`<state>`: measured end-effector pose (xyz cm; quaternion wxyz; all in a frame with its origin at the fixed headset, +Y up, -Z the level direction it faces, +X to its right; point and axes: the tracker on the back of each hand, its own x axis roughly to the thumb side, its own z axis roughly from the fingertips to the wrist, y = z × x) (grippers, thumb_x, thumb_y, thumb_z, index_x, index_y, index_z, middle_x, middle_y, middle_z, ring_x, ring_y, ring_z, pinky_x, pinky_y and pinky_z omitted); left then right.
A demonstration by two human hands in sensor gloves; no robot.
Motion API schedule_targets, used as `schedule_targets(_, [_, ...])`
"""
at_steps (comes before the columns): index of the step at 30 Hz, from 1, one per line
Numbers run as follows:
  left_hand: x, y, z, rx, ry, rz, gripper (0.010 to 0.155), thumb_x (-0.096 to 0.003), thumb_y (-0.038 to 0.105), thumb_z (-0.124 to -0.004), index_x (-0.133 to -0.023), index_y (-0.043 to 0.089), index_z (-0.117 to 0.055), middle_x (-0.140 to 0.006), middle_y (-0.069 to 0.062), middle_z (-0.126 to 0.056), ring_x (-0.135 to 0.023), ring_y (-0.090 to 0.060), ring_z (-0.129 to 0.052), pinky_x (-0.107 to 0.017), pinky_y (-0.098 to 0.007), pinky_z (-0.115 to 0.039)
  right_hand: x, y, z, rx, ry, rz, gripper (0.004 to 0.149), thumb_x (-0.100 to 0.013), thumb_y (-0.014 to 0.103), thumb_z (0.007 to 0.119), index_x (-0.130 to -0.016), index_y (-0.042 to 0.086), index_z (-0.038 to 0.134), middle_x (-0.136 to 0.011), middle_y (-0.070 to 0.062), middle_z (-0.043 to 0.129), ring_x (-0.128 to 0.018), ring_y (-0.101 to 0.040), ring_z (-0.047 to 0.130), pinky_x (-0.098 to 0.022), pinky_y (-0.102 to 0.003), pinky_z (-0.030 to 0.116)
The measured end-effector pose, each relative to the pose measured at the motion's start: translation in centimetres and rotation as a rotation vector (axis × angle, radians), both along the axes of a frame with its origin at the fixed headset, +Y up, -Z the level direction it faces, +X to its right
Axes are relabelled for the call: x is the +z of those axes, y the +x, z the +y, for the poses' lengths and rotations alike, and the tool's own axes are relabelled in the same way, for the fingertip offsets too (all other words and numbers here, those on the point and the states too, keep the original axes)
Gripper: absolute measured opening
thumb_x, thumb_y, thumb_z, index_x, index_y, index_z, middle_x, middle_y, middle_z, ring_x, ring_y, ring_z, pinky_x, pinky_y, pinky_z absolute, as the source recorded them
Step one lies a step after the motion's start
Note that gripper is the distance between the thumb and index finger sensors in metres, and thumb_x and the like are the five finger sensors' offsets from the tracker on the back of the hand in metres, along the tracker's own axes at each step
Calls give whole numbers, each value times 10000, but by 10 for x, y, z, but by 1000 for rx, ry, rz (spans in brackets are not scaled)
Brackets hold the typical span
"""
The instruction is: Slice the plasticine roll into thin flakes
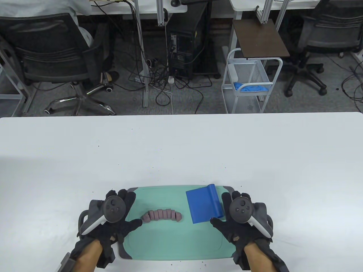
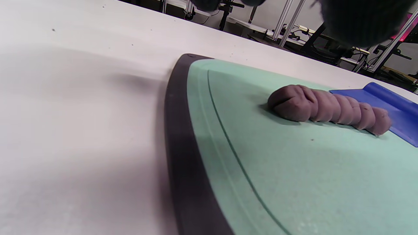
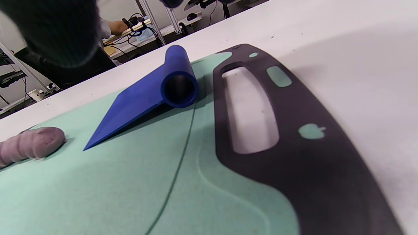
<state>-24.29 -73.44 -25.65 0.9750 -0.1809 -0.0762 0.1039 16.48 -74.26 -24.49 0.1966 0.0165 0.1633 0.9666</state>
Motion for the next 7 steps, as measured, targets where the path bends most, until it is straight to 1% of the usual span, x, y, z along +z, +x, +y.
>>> schedule_targets(7, [0, 1, -1, -4, -11, -8, 939, -301, 763, -692, -1090, 418, -317, -1240, 57, -292, -1170, -381, -296, -799, -664, -395, 0, 0, 0, -6, 4, 0, 955, -415, 619, 773, -1115, 249, 237, -1172, -141, 129, -1059, -474, 63, -726, -724, 188])
